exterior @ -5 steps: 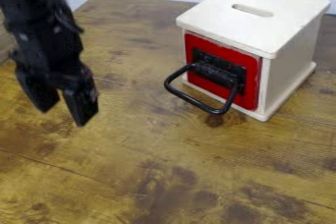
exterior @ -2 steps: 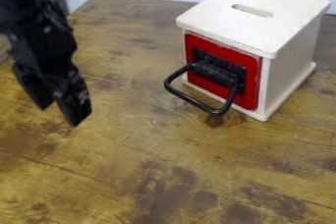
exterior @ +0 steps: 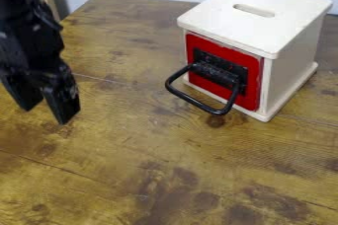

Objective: Close the drawer

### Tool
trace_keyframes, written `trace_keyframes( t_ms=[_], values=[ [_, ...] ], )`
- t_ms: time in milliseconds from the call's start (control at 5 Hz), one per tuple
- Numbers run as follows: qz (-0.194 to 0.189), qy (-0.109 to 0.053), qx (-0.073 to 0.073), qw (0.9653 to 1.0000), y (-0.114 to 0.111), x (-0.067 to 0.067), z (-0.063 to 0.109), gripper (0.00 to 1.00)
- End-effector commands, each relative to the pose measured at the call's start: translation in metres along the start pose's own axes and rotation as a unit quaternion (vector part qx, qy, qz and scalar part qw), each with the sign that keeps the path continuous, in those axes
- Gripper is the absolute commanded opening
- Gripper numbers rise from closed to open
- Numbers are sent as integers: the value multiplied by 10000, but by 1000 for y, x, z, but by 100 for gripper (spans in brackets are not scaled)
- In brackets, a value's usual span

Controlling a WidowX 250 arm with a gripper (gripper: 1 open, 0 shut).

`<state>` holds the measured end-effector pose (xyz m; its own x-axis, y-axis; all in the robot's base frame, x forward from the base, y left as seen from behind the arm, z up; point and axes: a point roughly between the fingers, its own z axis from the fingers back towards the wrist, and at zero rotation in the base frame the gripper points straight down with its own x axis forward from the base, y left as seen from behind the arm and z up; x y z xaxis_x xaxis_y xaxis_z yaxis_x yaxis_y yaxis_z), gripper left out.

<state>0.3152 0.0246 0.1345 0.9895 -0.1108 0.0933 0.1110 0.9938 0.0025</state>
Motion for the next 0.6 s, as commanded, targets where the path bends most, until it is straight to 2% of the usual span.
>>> trace_keyframes(
  t_ms=[0,400],
  values=[
    [-314,-492,71,9983,-13,13,28,100],
    [-387,-386,-16,9985,-28,24,0,100]
  ],
)
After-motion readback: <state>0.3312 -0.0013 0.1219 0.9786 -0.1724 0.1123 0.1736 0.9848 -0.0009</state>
